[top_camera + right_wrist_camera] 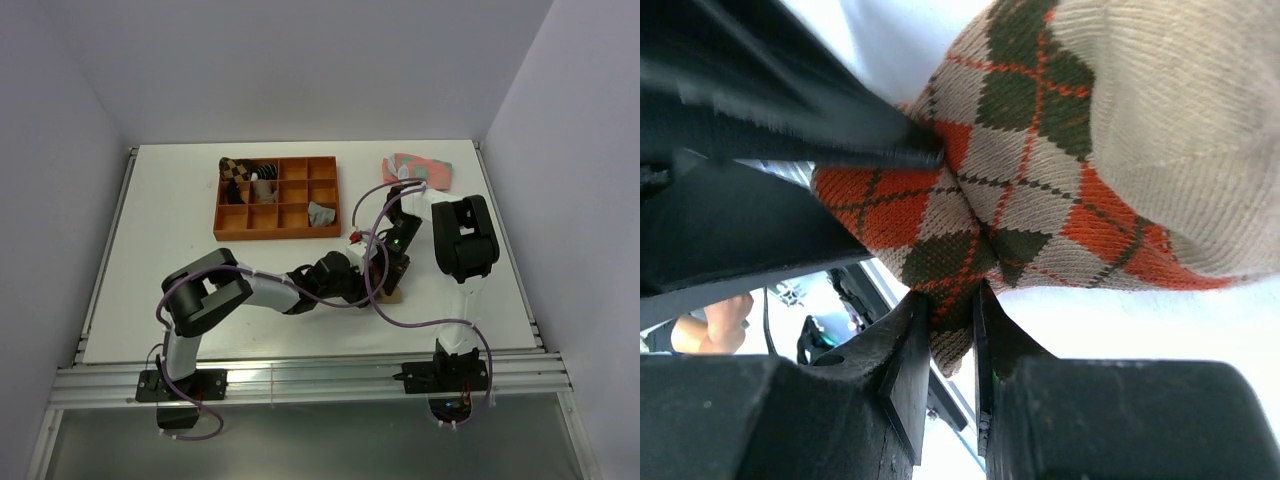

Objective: Roll the socks
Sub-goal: Roll the sock at the center of the board.

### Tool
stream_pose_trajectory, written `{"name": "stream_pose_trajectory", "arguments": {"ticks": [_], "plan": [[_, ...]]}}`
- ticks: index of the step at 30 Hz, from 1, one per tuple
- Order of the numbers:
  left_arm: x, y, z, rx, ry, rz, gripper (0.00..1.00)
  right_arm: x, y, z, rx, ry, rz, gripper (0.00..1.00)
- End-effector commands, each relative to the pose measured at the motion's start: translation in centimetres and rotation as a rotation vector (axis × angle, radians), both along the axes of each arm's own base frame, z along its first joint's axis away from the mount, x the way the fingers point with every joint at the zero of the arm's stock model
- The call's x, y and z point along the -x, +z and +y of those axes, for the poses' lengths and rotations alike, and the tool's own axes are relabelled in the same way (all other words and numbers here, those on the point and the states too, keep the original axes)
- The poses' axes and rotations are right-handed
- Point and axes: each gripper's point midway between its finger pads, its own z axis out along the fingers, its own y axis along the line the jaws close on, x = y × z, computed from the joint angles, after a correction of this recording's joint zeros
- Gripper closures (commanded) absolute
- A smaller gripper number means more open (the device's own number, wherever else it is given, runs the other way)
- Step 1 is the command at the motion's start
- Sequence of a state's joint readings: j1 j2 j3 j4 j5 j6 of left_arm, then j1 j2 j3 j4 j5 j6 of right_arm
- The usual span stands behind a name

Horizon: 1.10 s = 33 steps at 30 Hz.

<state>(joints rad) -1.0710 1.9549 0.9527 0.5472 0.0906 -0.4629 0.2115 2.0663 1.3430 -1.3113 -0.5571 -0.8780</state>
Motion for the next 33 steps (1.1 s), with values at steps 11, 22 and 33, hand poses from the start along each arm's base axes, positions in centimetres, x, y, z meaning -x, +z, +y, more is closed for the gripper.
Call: {"name": "stream_pose_trajectory", "arguments": {"ticks": [11,22,33], "plan": [[1.5,-3.9,0.6,0.026,0.036,0.283,1.0,-2.5,-1.6,-0.4,0.033,-0.046,-0.276,0.75],[3.1,-4.6,1.9,0.11,0.025,0.671,1.0,-7.6,6.1,-0.6,-0.137,-0.275,-0.897,0.47],[4.5,-6.9,3.5,-0.009,0.121,1.029,1.0,-3.2,7.4,0.5,-0.338,0.005,-1.003,0.43]]}}
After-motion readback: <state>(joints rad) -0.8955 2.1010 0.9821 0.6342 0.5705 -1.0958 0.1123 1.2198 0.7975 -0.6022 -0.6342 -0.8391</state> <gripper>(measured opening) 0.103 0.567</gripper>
